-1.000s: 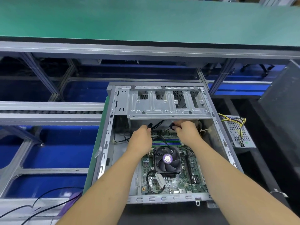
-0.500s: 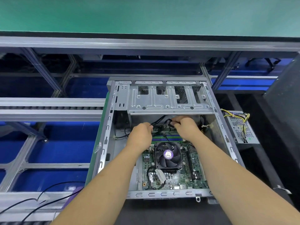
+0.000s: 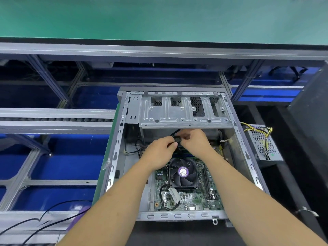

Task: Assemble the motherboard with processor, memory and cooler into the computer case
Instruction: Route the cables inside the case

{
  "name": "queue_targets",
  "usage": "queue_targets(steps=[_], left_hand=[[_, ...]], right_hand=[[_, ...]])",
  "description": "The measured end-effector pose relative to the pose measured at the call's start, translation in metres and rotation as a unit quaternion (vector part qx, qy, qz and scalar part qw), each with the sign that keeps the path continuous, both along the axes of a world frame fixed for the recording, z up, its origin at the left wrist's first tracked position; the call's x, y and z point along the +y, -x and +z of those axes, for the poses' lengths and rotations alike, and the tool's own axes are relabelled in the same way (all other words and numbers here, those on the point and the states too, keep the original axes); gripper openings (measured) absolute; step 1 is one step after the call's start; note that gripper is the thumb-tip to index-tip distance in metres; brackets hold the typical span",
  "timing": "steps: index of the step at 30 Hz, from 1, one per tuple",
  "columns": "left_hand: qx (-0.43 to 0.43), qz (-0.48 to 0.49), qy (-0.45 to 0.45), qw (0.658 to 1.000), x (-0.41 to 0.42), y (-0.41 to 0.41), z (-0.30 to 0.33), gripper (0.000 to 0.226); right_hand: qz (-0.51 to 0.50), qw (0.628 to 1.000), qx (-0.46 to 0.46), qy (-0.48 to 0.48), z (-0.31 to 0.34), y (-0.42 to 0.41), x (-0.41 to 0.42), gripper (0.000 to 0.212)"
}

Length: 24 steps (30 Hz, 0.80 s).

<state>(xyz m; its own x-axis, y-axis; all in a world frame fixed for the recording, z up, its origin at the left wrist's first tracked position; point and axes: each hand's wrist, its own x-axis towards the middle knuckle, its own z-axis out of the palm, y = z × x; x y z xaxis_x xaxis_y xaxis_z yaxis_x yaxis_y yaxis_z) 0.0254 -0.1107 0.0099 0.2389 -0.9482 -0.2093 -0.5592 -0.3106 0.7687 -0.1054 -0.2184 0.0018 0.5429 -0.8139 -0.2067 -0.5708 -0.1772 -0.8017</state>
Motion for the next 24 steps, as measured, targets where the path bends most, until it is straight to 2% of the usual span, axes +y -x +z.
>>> queue_targets(steps=[3, 6, 9, 11, 14, 18, 22, 24], left_hand=[[0.010, -0.010, 0.014, 1.000, 0.001, 0.001, 0.000, 0.031], [0.041, 0.015, 0.017, 0.999, -0.001, -0.001, 0.001, 0.030], [-0.056, 0.026, 0.024, 0.998, 0.001, -0.006, 0.000, 0.029], [-0.095, 0.022, 0.030, 0.995, 0.003, -0.006, 0.000, 0.025], [-0.098, 0.039, 0.031, 0.994, 0.003, -0.007, 0.000, 0.015], [-0.105, 0.025, 0.016, 0.994, 0.004, -0.006, -0.001, 0.006], [-0.062, 0.053, -0.001, 0.997, 0.002, -0.006, -0.002, 0.008], [0.008, 0.069, -0.008, 0.998, 0.001, -0.006, -0.003, 0.012]], right_hand=[[0.013, 0.998, -0.057, -0.039, 0.007, 0.003, 0.005, 0.039], [0.043, 0.996, -0.066, -0.031, 0.010, 0.010, 0.007, 0.036], [0.118, 0.992, -0.031, 0.038, 0.007, 0.018, 0.011, 0.035], [0.125, 0.987, -0.014, 0.101, 0.006, 0.018, 0.010, 0.039], [0.117, 0.983, 0.007, 0.142, 0.006, 0.014, 0.012, 0.034], [0.143, 0.977, 0.006, 0.156, 0.004, 0.010, 0.018, 0.048], [0.162, 0.964, 0.019, 0.210, 0.004, 0.007, 0.018, 0.022], [0.163, 0.959, 0.031, 0.228, 0.005, 0.006, 0.017, 0.016]])
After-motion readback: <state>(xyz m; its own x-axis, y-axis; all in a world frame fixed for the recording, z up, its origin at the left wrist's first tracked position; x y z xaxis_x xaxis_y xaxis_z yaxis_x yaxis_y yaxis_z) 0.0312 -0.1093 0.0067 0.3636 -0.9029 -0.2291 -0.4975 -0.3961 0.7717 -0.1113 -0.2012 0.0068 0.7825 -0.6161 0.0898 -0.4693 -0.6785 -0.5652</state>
